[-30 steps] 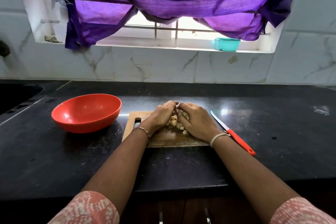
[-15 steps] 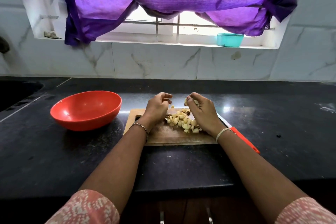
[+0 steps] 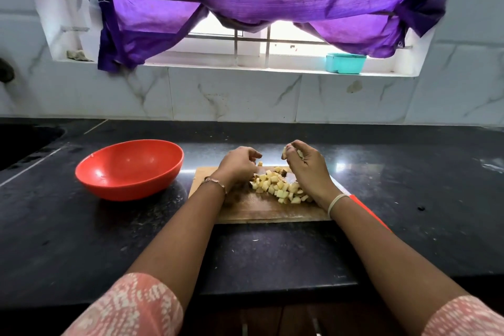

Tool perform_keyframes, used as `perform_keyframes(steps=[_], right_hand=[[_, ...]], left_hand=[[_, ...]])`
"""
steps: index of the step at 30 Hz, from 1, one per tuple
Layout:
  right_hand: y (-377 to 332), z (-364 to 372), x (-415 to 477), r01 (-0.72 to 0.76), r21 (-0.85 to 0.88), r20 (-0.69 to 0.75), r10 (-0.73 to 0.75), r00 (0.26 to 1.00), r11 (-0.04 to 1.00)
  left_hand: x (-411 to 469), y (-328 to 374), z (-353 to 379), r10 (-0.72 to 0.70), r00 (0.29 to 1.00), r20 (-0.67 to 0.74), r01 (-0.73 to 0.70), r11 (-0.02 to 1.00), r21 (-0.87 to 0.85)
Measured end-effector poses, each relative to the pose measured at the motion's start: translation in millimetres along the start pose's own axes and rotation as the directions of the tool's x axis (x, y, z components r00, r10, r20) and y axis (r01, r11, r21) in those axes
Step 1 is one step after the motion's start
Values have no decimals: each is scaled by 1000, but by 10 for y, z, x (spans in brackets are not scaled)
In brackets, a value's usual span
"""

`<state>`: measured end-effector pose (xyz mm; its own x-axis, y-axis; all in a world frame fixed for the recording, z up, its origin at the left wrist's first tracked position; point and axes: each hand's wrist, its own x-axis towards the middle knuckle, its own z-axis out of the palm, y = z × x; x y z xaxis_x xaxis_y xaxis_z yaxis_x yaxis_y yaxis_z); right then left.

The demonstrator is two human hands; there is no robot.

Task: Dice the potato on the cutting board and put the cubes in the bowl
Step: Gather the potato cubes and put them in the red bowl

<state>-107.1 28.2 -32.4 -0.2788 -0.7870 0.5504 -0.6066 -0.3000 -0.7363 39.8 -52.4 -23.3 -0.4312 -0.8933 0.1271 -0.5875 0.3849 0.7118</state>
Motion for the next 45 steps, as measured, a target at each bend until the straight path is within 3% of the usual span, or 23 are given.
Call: perform_keyframes(steps=[9, 17, 21, 27, 36, 45], right_hand=[[-57, -2, 102, -56, 105, 37, 53, 998, 993], [-37, -83, 122, -268, 371, 48, 270, 962, 889], [-29, -107, 133, -350, 408, 65, 356, 932, 843], [-136, -181, 244, -436, 417, 100, 437, 894, 797], [-371, -327, 437, -659, 465, 245, 630, 737, 591], [-349, -392, 547, -743, 475, 327, 689, 647, 472]], left_hand=[[372, 74, 81, -63, 987, -150, 103, 955, 278], [536, 11, 61, -41, 998, 43, 34, 989, 146], [433, 42, 11, -22, 999, 24, 24, 996, -82], [207, 121, -145, -77, 990, 120, 98, 979, -178], [128, 174, -260, -203, 948, 247, 233, 967, -99], [374, 114, -193, -234, 967, 96, 225, 969, 101]])
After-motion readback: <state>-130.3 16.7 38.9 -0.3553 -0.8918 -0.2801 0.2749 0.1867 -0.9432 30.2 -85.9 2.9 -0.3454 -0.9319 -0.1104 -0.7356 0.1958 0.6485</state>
